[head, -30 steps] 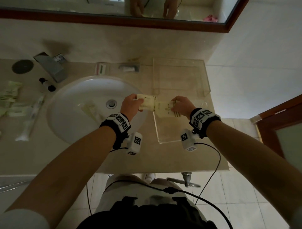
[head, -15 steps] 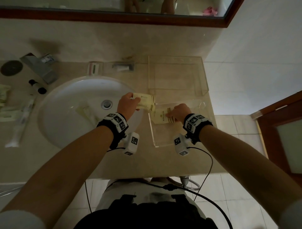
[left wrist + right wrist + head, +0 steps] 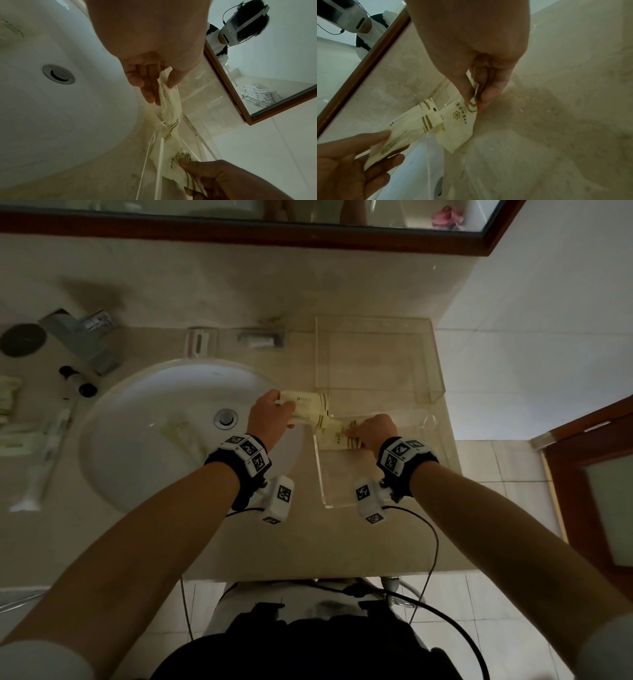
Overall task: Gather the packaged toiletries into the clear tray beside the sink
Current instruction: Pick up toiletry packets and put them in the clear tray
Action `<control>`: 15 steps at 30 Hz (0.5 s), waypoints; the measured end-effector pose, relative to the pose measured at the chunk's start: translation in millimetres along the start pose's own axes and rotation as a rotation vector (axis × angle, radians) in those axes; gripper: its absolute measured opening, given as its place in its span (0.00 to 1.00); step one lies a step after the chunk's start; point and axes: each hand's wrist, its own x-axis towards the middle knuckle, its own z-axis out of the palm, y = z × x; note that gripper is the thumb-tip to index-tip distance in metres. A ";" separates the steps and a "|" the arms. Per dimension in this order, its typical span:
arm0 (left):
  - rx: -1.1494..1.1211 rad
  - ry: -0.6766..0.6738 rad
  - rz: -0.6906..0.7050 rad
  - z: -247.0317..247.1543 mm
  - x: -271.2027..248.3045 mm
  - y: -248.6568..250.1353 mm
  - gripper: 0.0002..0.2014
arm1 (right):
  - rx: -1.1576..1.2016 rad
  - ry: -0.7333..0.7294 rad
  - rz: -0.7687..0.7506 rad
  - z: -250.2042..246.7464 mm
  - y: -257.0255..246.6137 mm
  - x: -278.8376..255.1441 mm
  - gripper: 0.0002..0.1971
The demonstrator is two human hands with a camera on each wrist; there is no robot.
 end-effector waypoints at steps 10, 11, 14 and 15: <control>-0.015 0.008 0.009 -6.1 6.6 3.8 0.11 | -0.045 -0.059 -0.058 -4.2 -4.0 7.0 0.13; -0.023 0.006 0.008 -6.1 7.0 3.8 0.11 | -0.069 -0.077 -0.052 -5.8 -3.4 6.9 0.13; -0.024 -0.002 -0.001 -5.3 7.0 4.2 0.13 | -0.164 -0.069 -0.030 -6.0 -2.0 6.7 0.14; -0.022 -0.003 -0.001 -4.8 7.0 4.0 0.14 | -0.205 -0.046 -0.027 -5.3 -1.6 5.8 0.15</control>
